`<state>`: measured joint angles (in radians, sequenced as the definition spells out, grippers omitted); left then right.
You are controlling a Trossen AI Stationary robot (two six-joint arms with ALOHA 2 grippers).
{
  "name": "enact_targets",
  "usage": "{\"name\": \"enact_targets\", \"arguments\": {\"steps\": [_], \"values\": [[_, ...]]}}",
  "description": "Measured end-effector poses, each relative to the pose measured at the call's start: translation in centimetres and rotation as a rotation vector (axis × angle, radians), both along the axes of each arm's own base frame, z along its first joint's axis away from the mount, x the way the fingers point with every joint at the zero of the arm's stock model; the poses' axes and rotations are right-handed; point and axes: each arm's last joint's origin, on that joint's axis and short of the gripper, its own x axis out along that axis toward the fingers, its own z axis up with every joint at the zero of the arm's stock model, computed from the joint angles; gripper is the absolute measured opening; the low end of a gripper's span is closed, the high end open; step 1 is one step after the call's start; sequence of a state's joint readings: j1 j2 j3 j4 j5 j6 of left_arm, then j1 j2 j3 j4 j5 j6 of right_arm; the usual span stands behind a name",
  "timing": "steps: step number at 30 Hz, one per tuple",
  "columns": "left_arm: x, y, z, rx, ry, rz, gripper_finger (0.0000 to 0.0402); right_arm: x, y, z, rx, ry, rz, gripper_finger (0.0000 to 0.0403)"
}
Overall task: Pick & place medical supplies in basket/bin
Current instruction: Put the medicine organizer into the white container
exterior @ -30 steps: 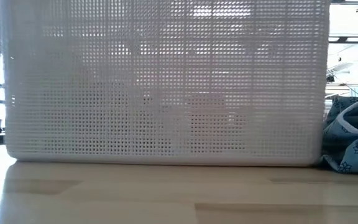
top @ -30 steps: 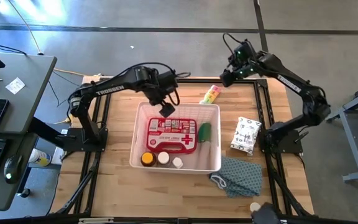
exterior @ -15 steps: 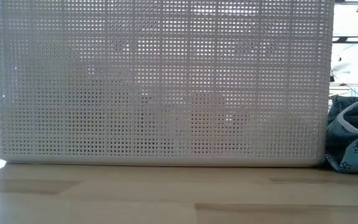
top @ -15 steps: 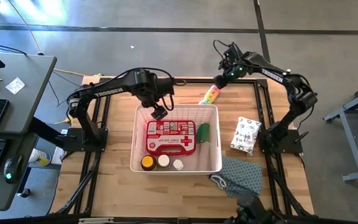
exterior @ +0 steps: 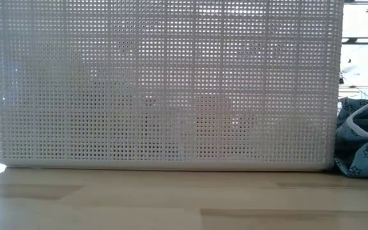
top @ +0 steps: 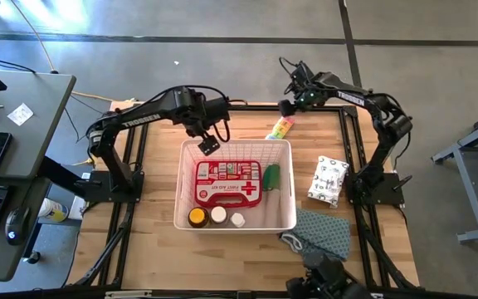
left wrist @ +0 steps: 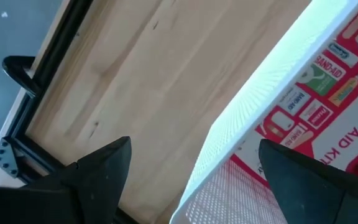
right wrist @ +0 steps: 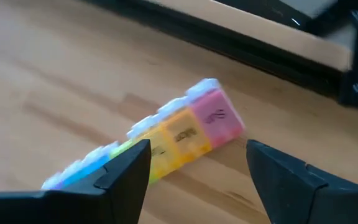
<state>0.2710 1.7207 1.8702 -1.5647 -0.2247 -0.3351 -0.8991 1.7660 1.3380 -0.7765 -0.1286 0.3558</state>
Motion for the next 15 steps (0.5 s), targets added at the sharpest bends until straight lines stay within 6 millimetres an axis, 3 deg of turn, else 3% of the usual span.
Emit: {"name": "enact_targets", "arguments": {"steps": [8,15], "values": [[-0.6,-0.1,0.9,0.033,-0.034,-0.02,0.0385,1.0,-0.4,-2.2,0.116,-0.01,-0.275,0.0255],[-1.2,-0.2,2.2,0.086,-0.123,-0.011,0.0385,2.7,-0.4,-3.9,0.158,-0.059,-0.369,0.0255]]}}
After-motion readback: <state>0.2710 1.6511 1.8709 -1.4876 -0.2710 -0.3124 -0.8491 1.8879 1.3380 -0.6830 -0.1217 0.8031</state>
